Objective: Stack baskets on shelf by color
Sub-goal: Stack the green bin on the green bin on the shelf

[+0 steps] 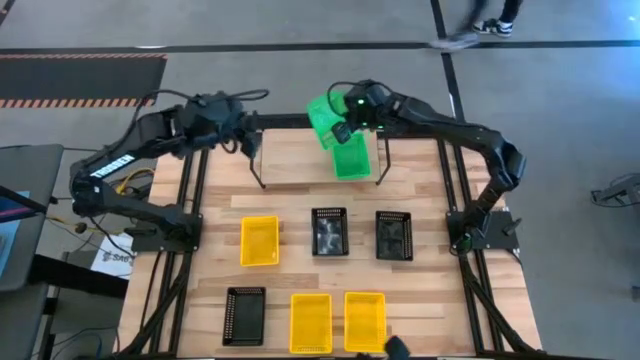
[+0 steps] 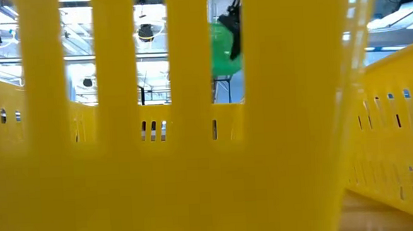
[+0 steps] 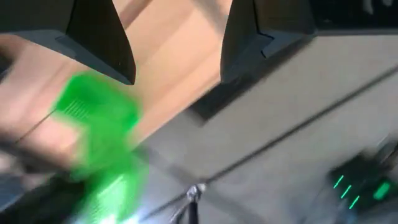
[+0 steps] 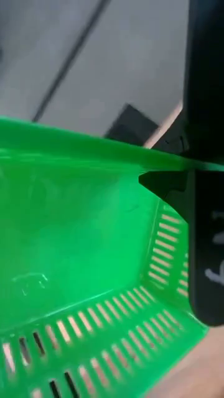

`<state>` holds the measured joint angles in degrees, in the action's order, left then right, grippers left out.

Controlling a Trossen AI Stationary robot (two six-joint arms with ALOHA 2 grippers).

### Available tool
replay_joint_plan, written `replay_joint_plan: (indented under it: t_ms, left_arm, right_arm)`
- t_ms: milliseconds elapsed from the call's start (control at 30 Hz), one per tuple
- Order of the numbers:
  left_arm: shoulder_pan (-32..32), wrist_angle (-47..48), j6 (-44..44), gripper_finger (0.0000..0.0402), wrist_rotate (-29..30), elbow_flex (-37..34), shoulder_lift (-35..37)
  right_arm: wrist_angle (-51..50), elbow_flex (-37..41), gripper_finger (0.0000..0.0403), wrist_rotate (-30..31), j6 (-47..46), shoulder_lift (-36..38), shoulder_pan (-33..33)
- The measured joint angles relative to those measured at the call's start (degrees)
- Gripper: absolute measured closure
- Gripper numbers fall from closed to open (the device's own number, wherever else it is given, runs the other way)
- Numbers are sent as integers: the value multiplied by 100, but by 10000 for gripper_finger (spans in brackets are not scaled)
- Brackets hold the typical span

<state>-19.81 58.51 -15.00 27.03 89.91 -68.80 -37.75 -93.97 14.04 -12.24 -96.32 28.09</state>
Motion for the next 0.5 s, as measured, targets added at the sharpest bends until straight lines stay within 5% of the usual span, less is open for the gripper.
replay_joint_plan:
  t_ms: [200, 500]
  left_arm:
    - [237, 1661, -1166, 178, 807, -7, 79]
    - [461, 1789, -1165, 178, 1127, -9, 47]
  right_arm:
    - [-1142, -5, 400, -809, -1009, 625, 296]
    - [-2117, -7, 400, -1346, -1676, 498, 128]
